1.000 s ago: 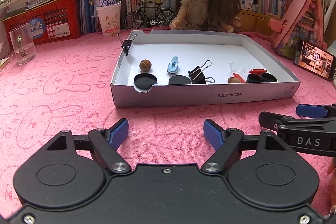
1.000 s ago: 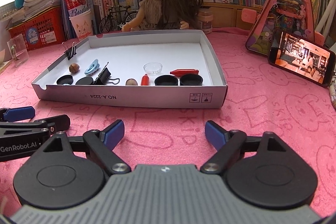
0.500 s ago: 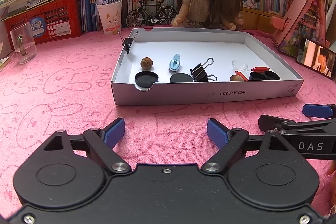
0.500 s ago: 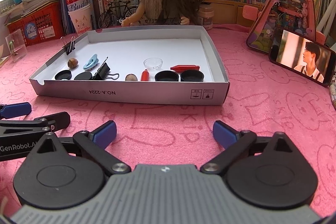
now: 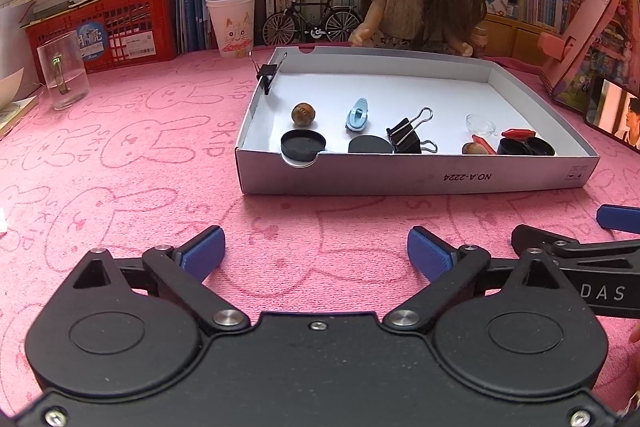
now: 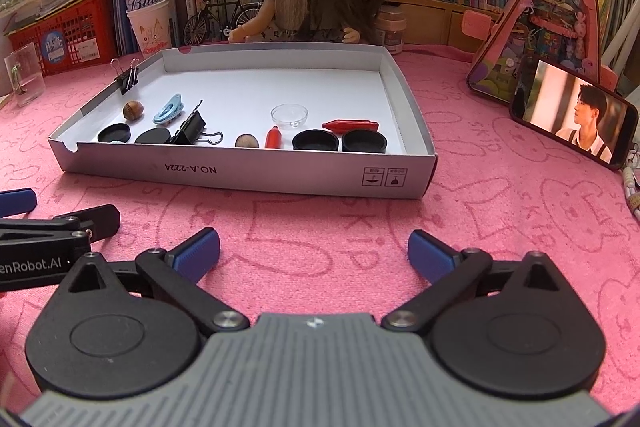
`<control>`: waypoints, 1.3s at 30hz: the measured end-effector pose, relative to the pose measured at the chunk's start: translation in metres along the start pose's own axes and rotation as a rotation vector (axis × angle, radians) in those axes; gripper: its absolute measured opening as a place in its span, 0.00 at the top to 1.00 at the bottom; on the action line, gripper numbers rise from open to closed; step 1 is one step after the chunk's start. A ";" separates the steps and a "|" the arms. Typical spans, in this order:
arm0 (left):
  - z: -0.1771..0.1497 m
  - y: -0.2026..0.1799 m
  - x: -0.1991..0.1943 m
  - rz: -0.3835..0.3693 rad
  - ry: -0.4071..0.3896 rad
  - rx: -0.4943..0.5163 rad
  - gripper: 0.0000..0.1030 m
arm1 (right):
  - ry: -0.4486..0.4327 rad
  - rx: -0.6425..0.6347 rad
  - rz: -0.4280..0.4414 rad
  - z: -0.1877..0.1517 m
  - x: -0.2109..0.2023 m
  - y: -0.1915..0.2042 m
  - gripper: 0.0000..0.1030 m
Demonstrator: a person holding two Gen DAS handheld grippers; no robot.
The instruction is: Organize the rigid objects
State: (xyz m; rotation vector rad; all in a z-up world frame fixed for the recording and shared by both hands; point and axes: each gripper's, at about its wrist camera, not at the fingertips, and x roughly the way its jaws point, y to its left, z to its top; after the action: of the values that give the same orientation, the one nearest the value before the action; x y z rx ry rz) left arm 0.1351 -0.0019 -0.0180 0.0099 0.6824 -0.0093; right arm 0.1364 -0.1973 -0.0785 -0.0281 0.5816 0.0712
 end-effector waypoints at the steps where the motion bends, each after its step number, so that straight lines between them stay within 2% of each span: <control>1: 0.000 0.000 0.000 0.000 0.000 0.000 0.05 | 0.000 -0.001 -0.001 0.000 0.000 0.001 0.00; 12: 0.000 0.001 0.001 0.007 0.008 -0.011 0.01 | 0.000 0.000 0.000 0.000 0.000 0.000 0.00; 39: 0.000 0.001 0.002 0.009 0.008 -0.010 0.00 | 0.000 0.000 0.000 -0.001 0.000 0.000 0.00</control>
State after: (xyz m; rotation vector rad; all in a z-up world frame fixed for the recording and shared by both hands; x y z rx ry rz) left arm 0.1369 -0.0007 -0.0192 0.0030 0.6900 0.0027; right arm 0.1363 -0.1970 -0.0791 -0.0277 0.5813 0.0714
